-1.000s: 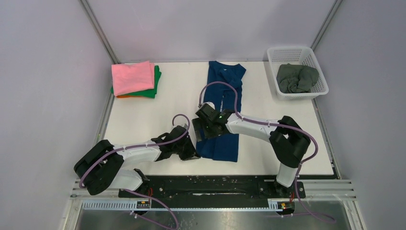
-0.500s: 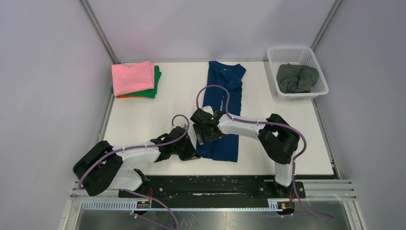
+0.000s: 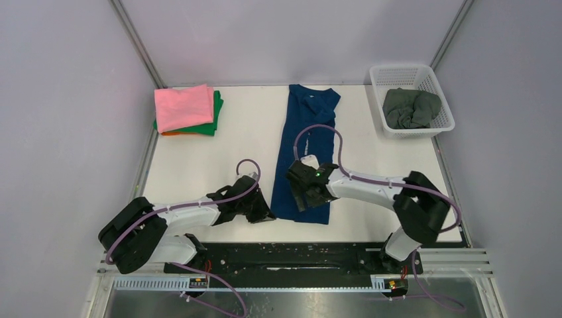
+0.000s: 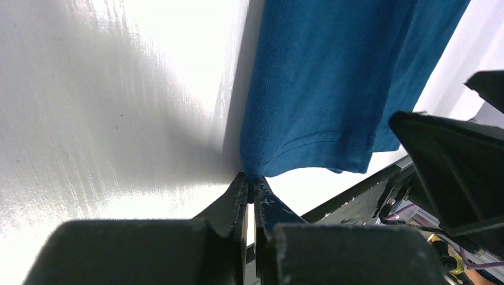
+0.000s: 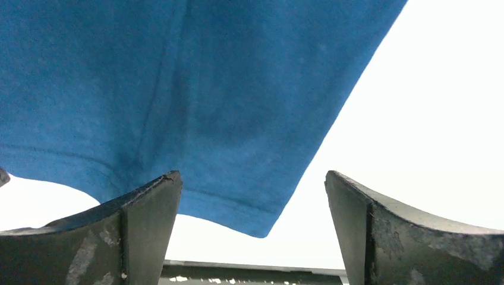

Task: Fold and stack the t-shirts
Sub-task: Grab the bottom of the folded rectangular tshirt with both arms

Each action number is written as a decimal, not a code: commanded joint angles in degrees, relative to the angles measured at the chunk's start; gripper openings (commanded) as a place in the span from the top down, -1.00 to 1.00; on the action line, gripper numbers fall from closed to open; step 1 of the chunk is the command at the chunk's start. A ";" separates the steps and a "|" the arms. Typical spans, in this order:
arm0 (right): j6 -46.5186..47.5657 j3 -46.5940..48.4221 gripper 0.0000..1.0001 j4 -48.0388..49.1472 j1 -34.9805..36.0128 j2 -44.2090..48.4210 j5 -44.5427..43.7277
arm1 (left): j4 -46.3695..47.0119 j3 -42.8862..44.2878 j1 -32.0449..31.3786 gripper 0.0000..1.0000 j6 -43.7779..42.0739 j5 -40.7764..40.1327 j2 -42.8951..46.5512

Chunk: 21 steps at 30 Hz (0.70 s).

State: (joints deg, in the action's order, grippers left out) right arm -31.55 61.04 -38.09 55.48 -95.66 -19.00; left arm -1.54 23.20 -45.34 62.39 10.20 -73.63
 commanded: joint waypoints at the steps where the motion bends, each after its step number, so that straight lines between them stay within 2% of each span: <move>1: -3.58 -3.54 -0.97 -0.44 0.47 7.86 -2.32 | -3.95 -1.69 -0.27 1.00 -1.80 -2.49 0.26; 8: -10.94 -11.86 -0.97 5.35 -0.88 16.32 2.09 | -3.89 -1.53 -0.33 1.00 -2.52 -1.70 1.96; 11: -13.03 -18.31 -0.97 11.74 -4.01 20.06 8.60 | -3.77 -1.72 -0.50 1.00 -2.87 -2.17 2.92; 16: -16.51 -28.99 -0.53 26.94 -7.66 23.40 23.05 | -3.09 -1.93 -1.00 1.00 -3.11 -2.23 3.03; 21: -17.23 -30.30 -0.12 27.88 -7.67 20.88 27.64 | -3.06 -2.45 -1.80 1.00 -2.05 -2.18 3.32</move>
State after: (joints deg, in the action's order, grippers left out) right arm -46.13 32.34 -14.76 47.88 -72.90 1.30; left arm -3.22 22.31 -46.09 60.86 9.56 -71.18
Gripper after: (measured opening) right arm 0.632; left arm 0.025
